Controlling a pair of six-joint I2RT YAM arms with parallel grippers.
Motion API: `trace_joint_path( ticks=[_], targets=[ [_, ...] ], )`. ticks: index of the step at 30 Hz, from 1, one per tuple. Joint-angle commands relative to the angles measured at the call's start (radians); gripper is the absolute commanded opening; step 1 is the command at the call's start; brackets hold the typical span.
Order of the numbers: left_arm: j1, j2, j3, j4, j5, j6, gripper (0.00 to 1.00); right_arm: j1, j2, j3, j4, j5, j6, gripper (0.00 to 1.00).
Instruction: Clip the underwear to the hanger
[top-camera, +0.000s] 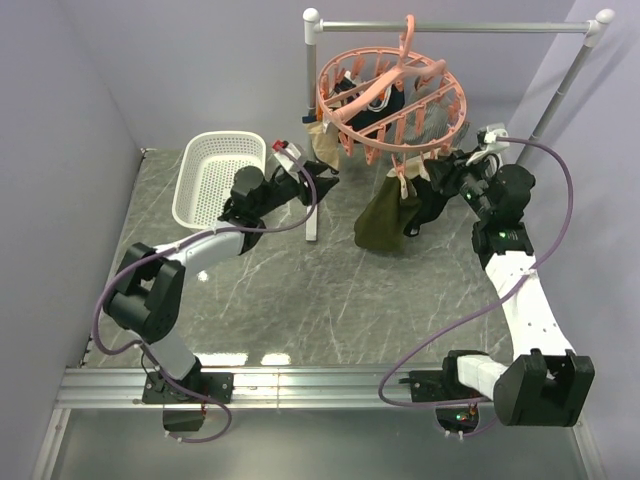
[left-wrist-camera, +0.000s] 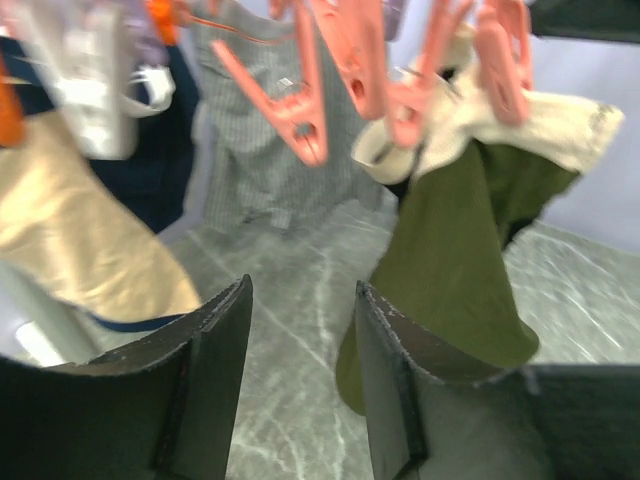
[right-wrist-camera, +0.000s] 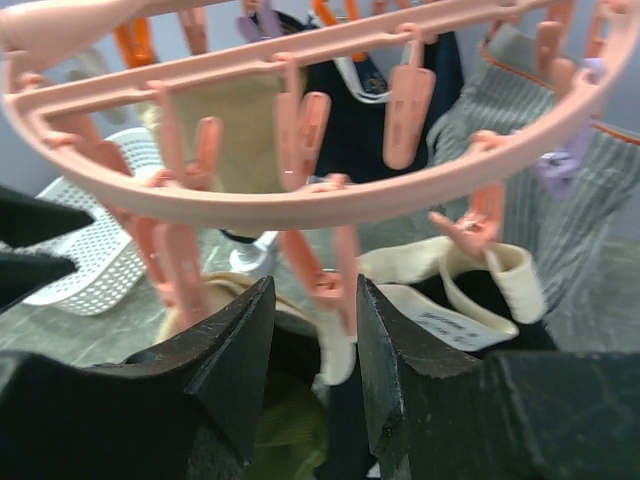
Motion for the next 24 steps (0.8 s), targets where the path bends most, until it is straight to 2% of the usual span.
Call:
trace_joint_path(
  ticks=[1, 5, 14, 20, 24],
  targets=[
    [-0.003, 0.03, 0.03, 0.057, 0.129, 0.006, 0.52, -0.023, 0.011, 0.058, 0.026, -0.001, -0.023, 0.45],
    [-0.009, 0.089, 0.039, 0.063, 0.149, -0.014, 0.54, -0.035, 0.04, 0.076, 0.03, 0.008, -0.032, 0.46],
    [-0.086, 0.236, 0.146, 0.048, 0.034, -0.005, 0.56, -0.046, 0.138, 0.156, 0.061, -0.001, -0.019, 0.46],
    [-0.04, 0.314, 0.196, 0.081, -0.055, -0.239, 0.54, -0.062, 0.057, 0.168, -0.034, -0.068, -0.026, 0.45],
    [-0.035, 0.336, 0.219, 0.068, -0.028, -0.274, 0.56, -0.064, -0.038, 0.144, -0.106, -0.107, -0.037, 0.45]
  ],
)
